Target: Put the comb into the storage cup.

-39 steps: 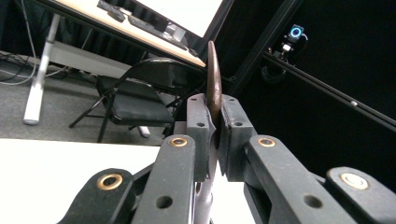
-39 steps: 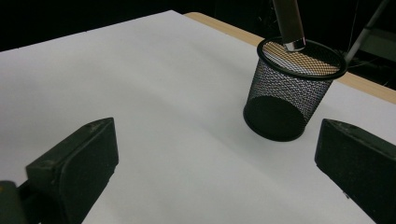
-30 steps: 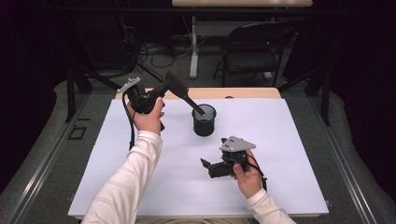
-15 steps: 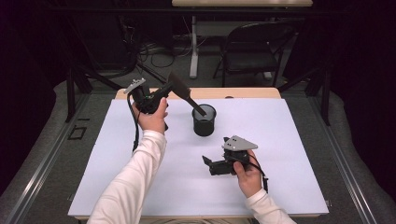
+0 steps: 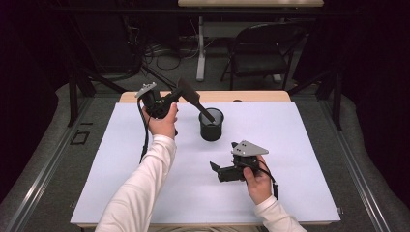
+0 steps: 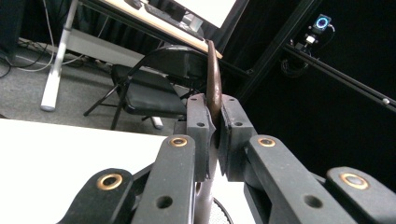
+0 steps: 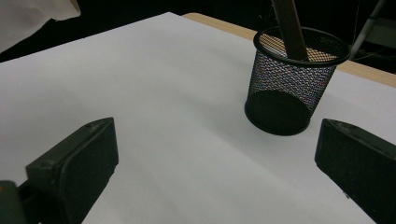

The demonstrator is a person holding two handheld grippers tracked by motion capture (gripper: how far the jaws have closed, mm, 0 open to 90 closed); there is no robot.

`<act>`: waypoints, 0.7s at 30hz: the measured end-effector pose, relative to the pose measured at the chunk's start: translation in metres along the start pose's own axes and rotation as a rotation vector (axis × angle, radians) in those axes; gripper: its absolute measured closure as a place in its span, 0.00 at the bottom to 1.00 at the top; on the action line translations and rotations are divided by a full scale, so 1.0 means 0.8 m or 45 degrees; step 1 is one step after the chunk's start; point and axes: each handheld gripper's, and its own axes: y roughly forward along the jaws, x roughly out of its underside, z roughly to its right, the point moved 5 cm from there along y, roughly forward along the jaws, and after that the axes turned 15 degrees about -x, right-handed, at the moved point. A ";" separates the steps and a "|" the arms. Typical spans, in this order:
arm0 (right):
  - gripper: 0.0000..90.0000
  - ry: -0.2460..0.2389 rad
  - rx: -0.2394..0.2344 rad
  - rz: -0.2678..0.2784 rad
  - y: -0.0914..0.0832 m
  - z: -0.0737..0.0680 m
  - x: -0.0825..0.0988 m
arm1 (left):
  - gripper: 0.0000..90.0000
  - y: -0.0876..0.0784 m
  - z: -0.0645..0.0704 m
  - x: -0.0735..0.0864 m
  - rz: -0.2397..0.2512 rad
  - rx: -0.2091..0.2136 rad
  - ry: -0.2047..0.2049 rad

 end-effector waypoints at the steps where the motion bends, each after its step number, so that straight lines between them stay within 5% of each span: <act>1: 0.00 0.003 -0.002 0.003 0.000 0.000 0.000 | 0.94 0.001 0.000 0.001 -0.003 -0.003 0.000; 21: 0.00 0.015 -0.008 0.002 -0.001 0.002 0.002 | 0.94 0.020 0.004 0.026 -0.063 -0.013 0.019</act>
